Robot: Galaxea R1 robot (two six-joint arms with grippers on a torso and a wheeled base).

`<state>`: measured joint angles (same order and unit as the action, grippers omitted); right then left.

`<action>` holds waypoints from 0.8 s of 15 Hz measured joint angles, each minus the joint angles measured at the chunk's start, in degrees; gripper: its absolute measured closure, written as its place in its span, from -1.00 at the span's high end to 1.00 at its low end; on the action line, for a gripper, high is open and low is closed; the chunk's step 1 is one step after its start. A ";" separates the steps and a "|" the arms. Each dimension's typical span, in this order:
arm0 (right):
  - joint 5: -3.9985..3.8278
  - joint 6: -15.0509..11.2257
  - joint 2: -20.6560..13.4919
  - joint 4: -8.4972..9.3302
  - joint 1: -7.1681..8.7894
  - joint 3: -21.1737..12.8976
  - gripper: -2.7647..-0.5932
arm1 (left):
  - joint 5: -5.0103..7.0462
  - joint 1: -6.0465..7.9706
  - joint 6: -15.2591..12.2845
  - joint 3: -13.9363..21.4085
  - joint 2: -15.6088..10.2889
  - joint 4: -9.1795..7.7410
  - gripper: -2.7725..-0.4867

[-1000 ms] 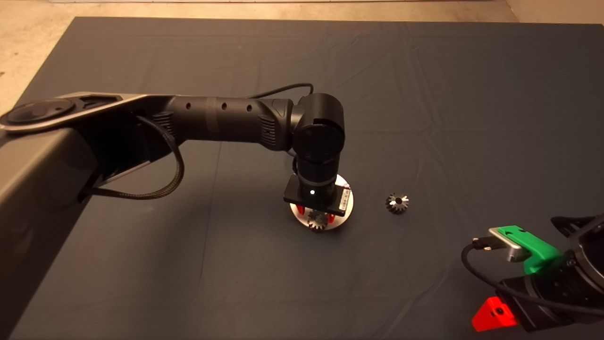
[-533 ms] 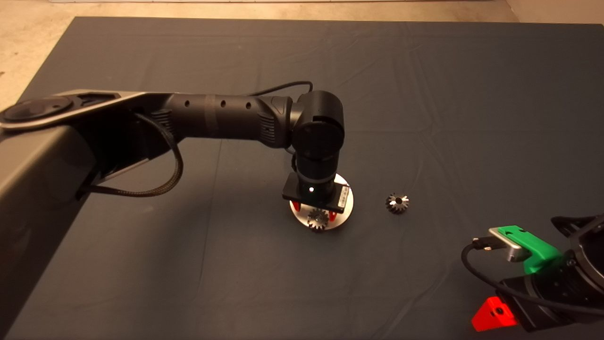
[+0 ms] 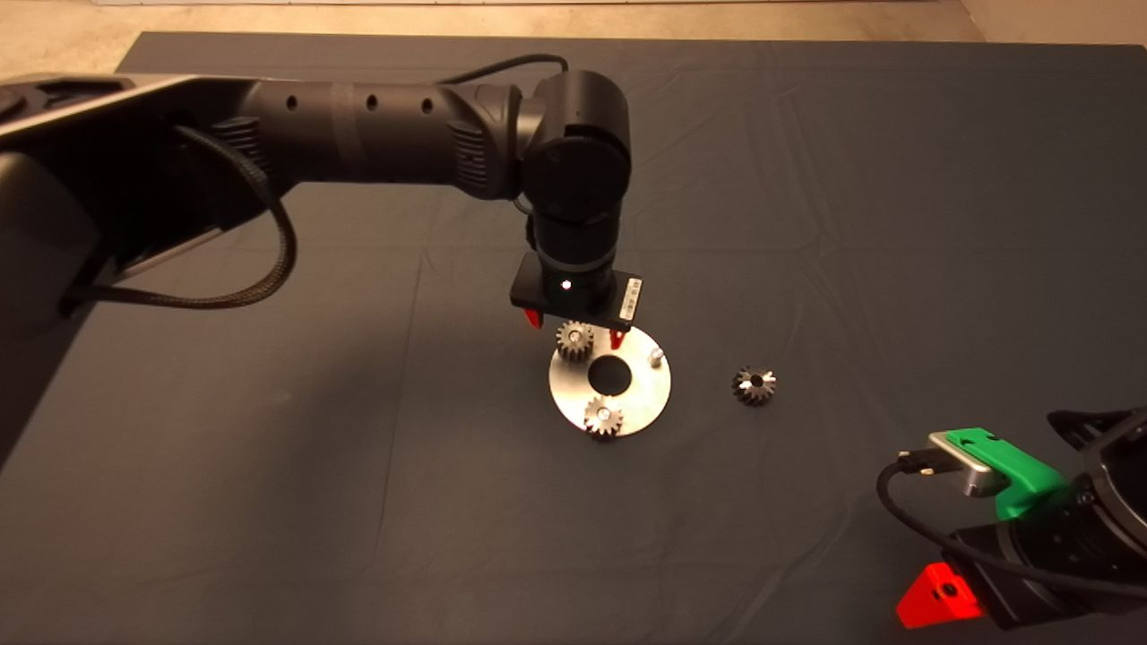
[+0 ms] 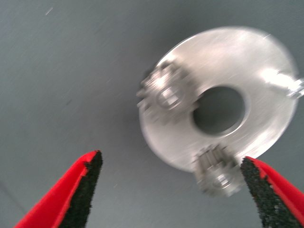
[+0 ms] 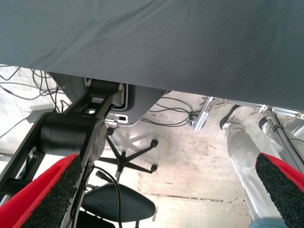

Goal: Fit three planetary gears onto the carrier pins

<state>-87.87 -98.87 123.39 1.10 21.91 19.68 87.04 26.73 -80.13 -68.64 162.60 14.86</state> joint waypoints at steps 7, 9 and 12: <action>0.13 2.80 1.39 -0.94 0.05 2.61 0.97 | 1.07 0.52 -7.32 17.02 -17.23 0.05 0.63; 0.11 4.23 1.99 -1.15 0.02 5.55 0.97 | 0.13 0.52 -8.09 18.30 -16.68 0.05 0.74; 0.00 6.96 2.69 -1.50 0.02 9.35 0.97 | 0.09 0.77 -10.16 20.69 -17.67 -0.01 0.83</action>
<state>-87.87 -91.91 126.08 -0.40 21.93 29.03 87.13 27.50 -90.30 -47.96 144.93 14.85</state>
